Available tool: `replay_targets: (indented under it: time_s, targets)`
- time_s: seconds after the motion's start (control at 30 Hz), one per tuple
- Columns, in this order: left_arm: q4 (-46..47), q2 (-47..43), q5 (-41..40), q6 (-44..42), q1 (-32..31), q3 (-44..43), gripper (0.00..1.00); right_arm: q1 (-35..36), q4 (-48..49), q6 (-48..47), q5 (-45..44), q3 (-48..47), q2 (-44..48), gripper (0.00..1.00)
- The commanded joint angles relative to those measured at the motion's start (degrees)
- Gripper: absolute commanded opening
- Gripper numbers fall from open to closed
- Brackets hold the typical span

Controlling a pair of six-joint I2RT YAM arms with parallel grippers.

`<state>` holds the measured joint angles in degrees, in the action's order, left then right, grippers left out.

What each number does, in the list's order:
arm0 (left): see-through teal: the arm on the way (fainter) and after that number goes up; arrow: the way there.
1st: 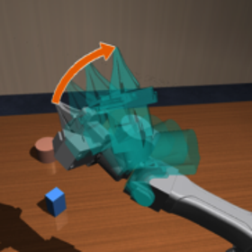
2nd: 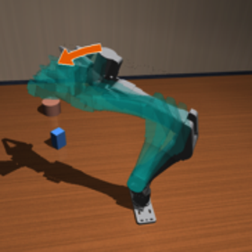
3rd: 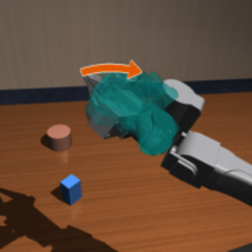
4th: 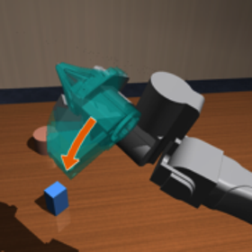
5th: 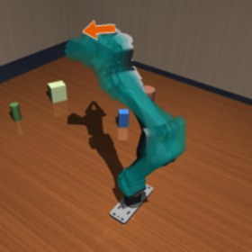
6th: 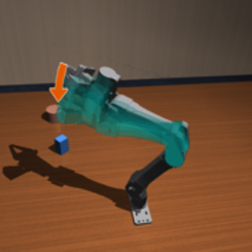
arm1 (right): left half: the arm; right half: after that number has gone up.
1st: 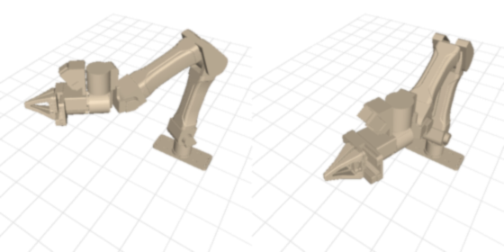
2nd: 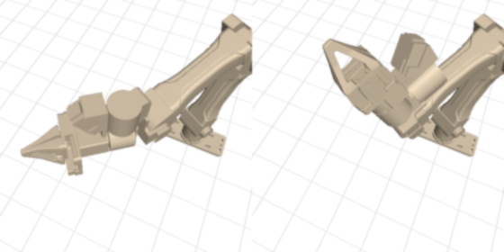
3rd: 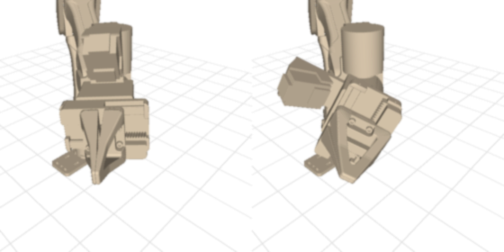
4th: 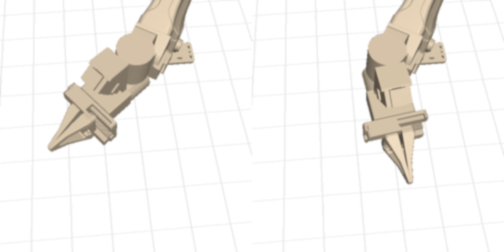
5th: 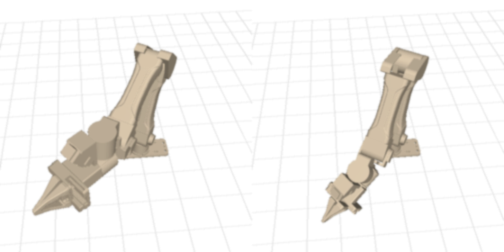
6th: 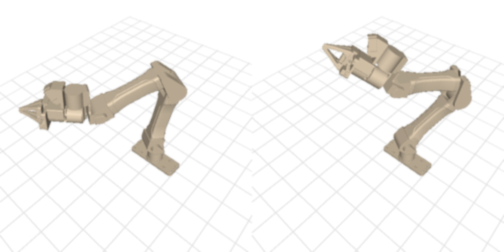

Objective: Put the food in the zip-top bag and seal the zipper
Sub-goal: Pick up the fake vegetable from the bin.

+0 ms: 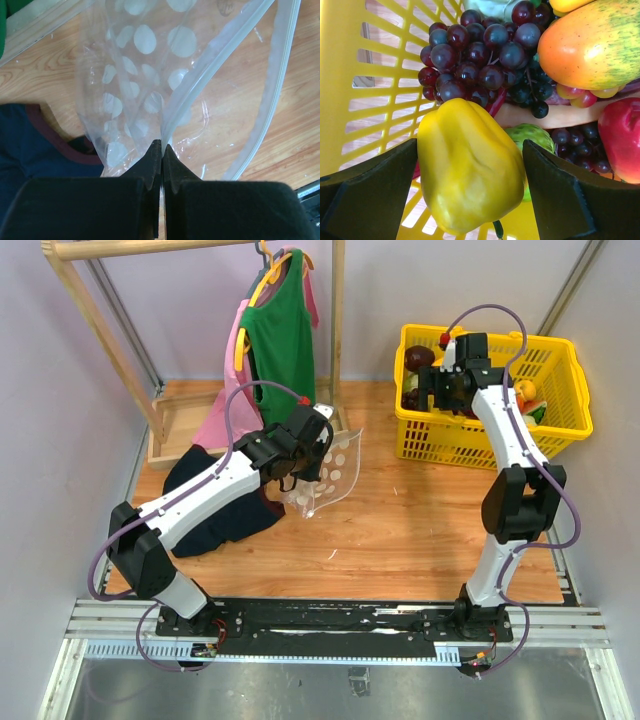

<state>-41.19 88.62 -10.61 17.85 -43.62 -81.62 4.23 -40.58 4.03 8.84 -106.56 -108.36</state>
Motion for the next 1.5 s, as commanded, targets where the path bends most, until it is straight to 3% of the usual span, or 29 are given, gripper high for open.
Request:
replay_targets:
  time_s: [0.0, 0.2, 0.4, 0.6, 0.67, 0.9, 1.47]
  targets:
    - [1.2, -0.9, 0.8, -0.7, 0.3, 0.6, 0.00, -1.4, -7.5, -1.5, 2.5, -2.0, -1.7, 0.87]
    - [1.3, -0.9, 1.5, -0.8, 0.3, 0.7, 0.00, -2.0, -12.8, -3.2, 2.8, -5.2, -4.8, 0.91]
    - [1.4, -0.9, 1.7, -0.8, 0.3, 0.6, 0.00, -2.0, -13.5, -3.5, 2.2, -5.7, -7.2, 0.87]
    - [1.4, -1.0, 1.7, -0.8, 0.4, 0.6, 0.00, -2.0, -12.8, -3.1, 2.1, -6.3, -5.6, 0.65]
    - [1.4, -1.0, 1.8, -0.8, 0.4, 0.6, 0.00, -2.0, -11.9, -2.7, 1.7, -5.9, -3.0, 0.58]
    - [1.7, -1.6, 1.8, -0.6, 0.4, 0.8, 0.00, -2.0, -6.8, -0.7, -0.2, -3.1, 4.7, 0.47]
    - [3.3, -2.5, 3.7, 0.5, 0.4, 1.2, 0.00, 1.7, 5.1, 6.9, 2.9, 10.9, 24.0, 0.37]
